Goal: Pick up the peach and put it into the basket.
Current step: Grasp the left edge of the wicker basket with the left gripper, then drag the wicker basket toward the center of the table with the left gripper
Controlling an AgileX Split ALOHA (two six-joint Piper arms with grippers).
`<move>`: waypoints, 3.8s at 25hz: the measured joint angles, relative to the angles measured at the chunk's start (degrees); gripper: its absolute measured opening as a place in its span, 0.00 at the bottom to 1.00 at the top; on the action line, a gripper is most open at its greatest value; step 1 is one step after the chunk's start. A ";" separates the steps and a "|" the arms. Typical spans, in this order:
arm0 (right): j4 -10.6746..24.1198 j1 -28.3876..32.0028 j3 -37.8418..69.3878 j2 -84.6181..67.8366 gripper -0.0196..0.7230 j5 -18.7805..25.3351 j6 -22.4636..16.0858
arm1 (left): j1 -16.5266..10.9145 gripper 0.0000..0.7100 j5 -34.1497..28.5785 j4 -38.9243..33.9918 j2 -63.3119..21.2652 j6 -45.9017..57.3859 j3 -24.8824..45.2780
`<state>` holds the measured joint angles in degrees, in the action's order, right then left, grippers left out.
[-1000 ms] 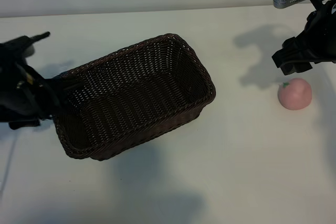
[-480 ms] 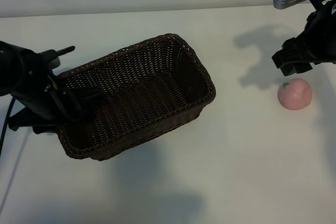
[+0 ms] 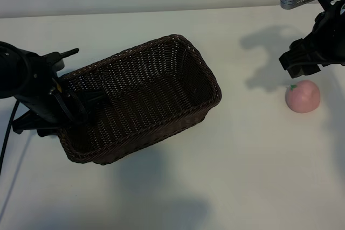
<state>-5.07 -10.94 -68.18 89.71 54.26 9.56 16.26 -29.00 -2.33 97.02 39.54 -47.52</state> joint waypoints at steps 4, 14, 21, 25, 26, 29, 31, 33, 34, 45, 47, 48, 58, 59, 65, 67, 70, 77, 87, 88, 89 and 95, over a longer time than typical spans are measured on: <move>-0.06 0.00 0.00 0.00 0.82 0.02 0.00 | -0.10 0.81 0.63 0.00 1.01 0.00 0.00; -0.06 0.00 0.00 0.00 0.82 0.13 0.00 | -0.10 0.63 1.93 1.48 1.66 0.27 0.00; -0.06 0.00 0.00 0.00 0.82 0.20 0.00 | -0.15 0.59 2.42 1.53 1.33 0.31 0.00; -0.30 0.00 0.00 0.00 0.82 0.20 0.00 | -0.15 0.59 2.42 1.53 0.13 0.31 0.00; -0.30 0.00 0.00 0.00 0.82 0.20 0.00 | -0.15 0.59 2.42 1.53 -0.25 0.31 0.00; -0.46 0.00 0.00 0.00 0.82 0.20 0.00 | -0.15 0.59 2.37 1.85 -1.17 0.07 0.00; -0.46 0.00 0.00 0.00 0.82 0.20 0.00 | -0.15 0.59 2.37 2.33 -1.57 -0.26 0.00; -0.46 0.00 0.00 0.00 0.82 0.20 0.00 | -0.15 0.59 2.37 3.40 -2.18 -1.22 0.04; -0.46 0.00 0.00 0.00 0.82 0.20 0.00 | -0.15 0.59 2.37 4.17 -2.63 -1.67 0.04; -0.51 0.00 0.00 0.00 0.82 0.20 0.00 | -4.84 0.47 2.44 20.00 -6.60 -16.81 0.11; -0.51 0.00 0.00 0.00 0.82 0.20 0.00 | -5.86 0.47 2.10 23.93 -7.07 -22.97 0.29; -0.51 0.00 0.00 0.00 0.82 0.20 0.00 | -6.39 0.47 2.05 26.14 -7.20 -25.03 0.37; -0.56 0.00 0.00 0.00 0.82 0.20 0.00 | -6.97 0.47 4.32 38.00 -7.20 -36.14 -0.84; -0.56 0.00 0.00 0.00 0.82 0.20 0.00 | -6.97 0.47 4.32 38.21 -7.20 -36.43 -1.50; -0.56 0.00 0.00 0.00 0.82 0.45 0.05 | -6.97 0.47 4.34 38.90 -4.63 -36.81 -7.36; -0.56 0.00 0.00 0.00 0.82 0.45 0.05 | -6.97 0.47 4.21 38.90 -2.59 -36.83 -8.80; -0.56 0.00 0.00 0.00 0.82 0.45 0.05 | -6.97 0.47 4.08 38.90 0.44 -36.88 -10.82; -0.51 0.00 0.00 0.00 0.82 0.45 0.05 | -6.21 0.47 3.89 40.33 6.73 -37.11 -17.40; -0.51 0.00 0.00 0.00 0.82 0.45 0.05 | -2.14 0.47 4.56 41.47 14.89 -35.34 -23.68; -0.51 0.00 0.00 0.00 0.82 0.45 0.05 | -2.03 0.47 4.61 41.87 15.41 -35.34 -23.68; -0.51 0.00 0.00 0.00 0.82 0.45 0.05 | -2.03 0.47 4.66 42.38 15.82 -35.34 -23.68; -0.51 0.00 0.00 0.00 0.82 0.45 0.05 | -1.86 0.46 4.51 43.11 17.82 -35.61 -23.85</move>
<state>-5.59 -10.94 -68.18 89.71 54.72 9.61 14.40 -24.49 40.78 114.85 3.93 -71.37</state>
